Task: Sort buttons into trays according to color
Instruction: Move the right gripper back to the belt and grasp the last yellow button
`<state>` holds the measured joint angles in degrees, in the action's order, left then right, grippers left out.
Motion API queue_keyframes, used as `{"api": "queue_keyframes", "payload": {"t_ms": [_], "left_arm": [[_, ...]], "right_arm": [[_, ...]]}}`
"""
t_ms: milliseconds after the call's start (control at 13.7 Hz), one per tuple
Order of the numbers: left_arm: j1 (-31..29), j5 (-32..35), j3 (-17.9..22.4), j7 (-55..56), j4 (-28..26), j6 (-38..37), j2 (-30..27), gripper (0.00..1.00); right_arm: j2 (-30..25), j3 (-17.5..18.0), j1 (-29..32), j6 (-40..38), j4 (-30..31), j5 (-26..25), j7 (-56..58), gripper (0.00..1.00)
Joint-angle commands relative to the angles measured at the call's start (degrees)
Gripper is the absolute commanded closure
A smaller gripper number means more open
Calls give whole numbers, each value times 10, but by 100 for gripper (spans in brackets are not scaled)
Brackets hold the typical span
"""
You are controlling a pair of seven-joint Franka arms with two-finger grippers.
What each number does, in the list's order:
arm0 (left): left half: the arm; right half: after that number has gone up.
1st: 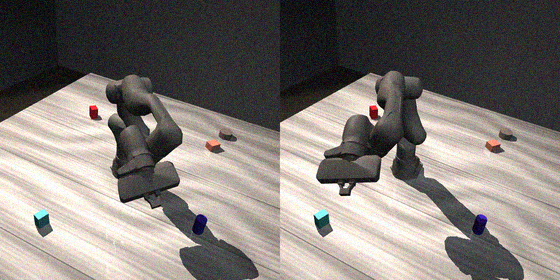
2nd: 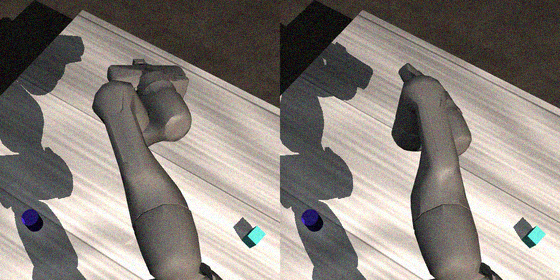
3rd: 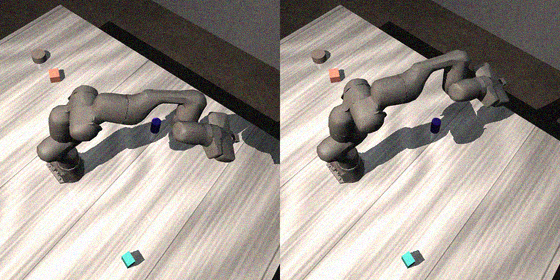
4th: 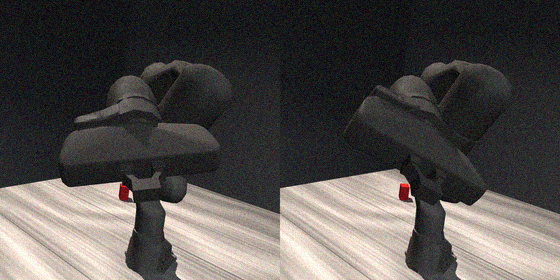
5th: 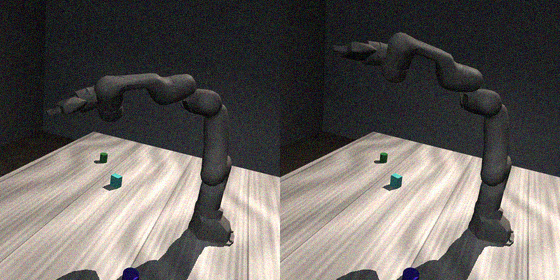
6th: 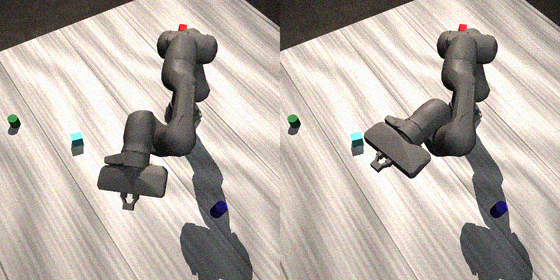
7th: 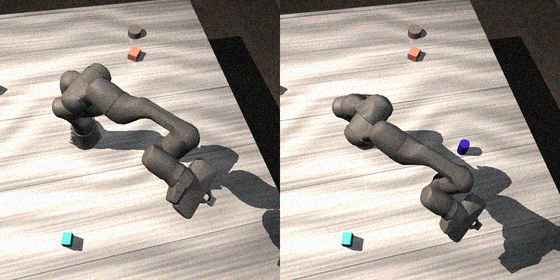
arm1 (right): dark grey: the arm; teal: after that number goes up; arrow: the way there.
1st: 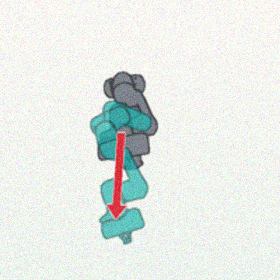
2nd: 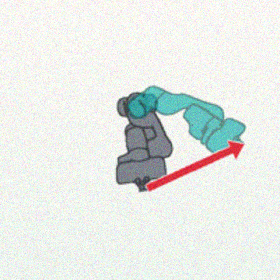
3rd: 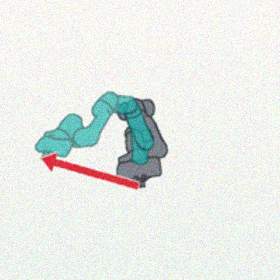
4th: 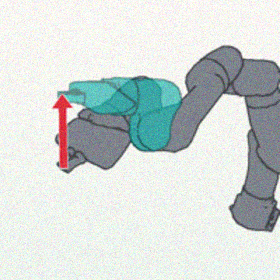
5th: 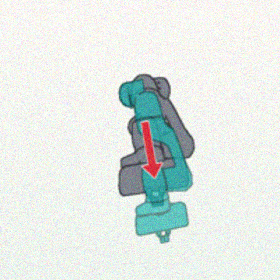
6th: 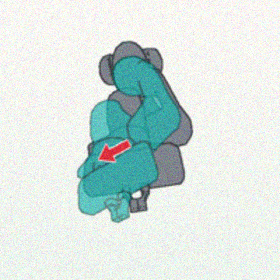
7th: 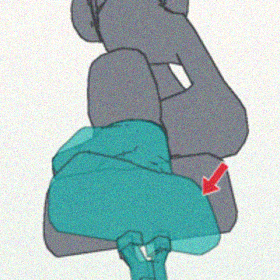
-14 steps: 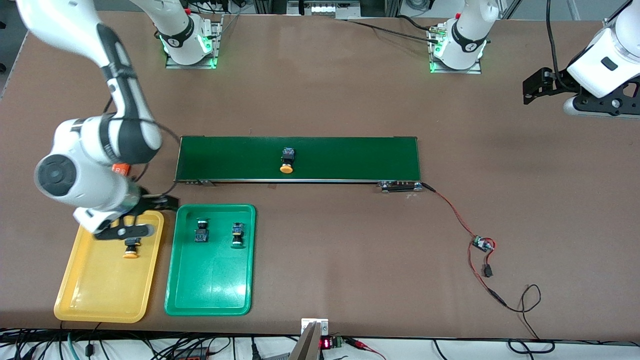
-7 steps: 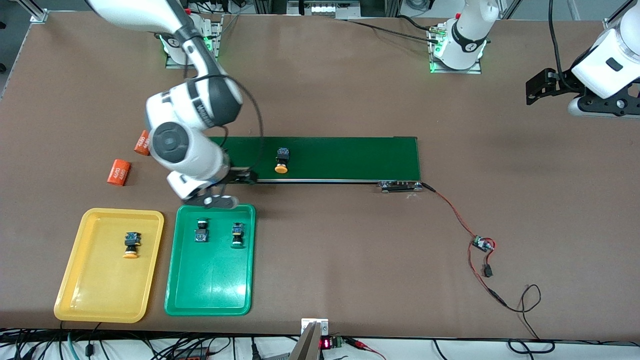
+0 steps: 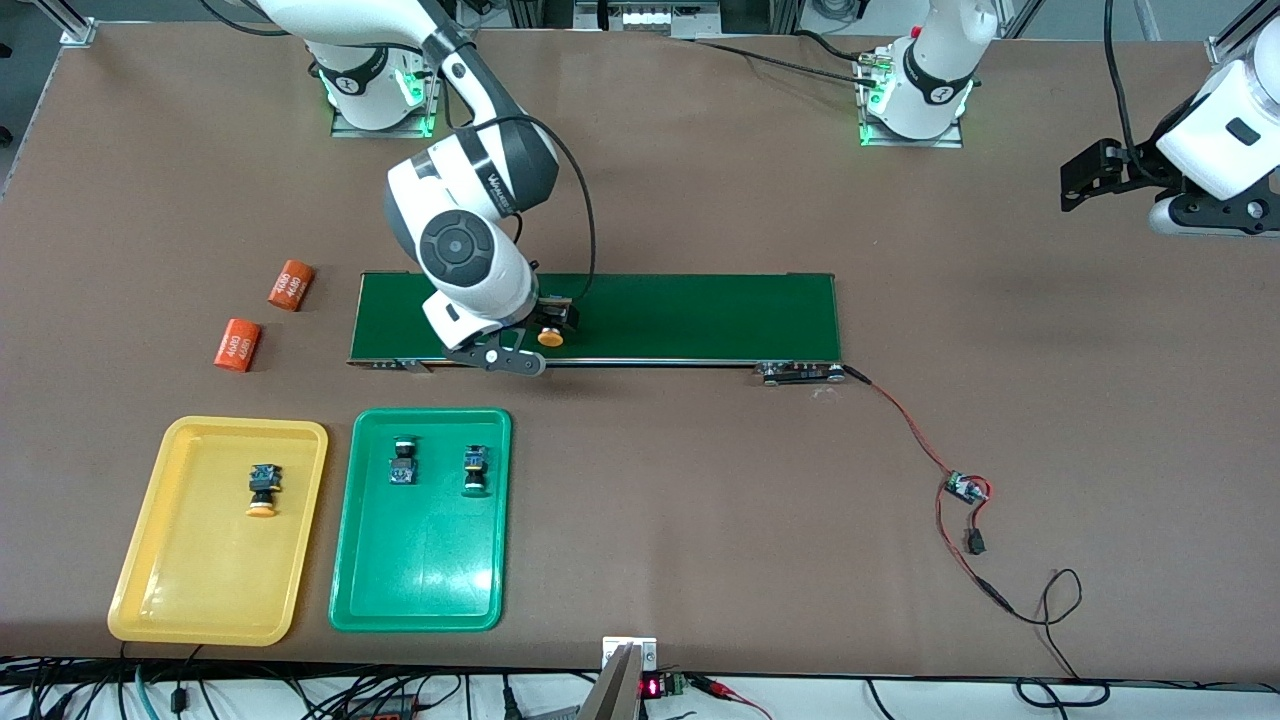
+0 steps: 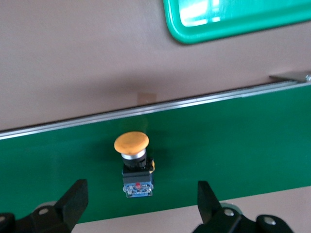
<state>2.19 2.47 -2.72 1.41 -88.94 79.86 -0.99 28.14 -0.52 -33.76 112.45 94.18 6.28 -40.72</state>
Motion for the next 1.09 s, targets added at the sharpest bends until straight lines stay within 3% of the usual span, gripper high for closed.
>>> {"api": "queue_keyframes", "payload": {"t_ms": [0,801,873,946,1019], "left_arm": [[-3,-8,0,-11,16,-12,6,0],[-4,-7,0,-11,16,-13,6,0],[-4,-8,0,-11,16,-13,6,0],[-3,-8,0,-11,16,-13,6,0],[-4,-8,0,-11,16,-13,6,0]], "right_arm": [[-24,-4,-8,43,67,2,-7,0],[-27,6,-8,146,160,-3,-6,0],[-30,6,-8,146,164,-3,-6,14],[-33,6,-7,144,166,-3,-6,39],[-35,6,-6,141,166,-2,-8,55]]}}
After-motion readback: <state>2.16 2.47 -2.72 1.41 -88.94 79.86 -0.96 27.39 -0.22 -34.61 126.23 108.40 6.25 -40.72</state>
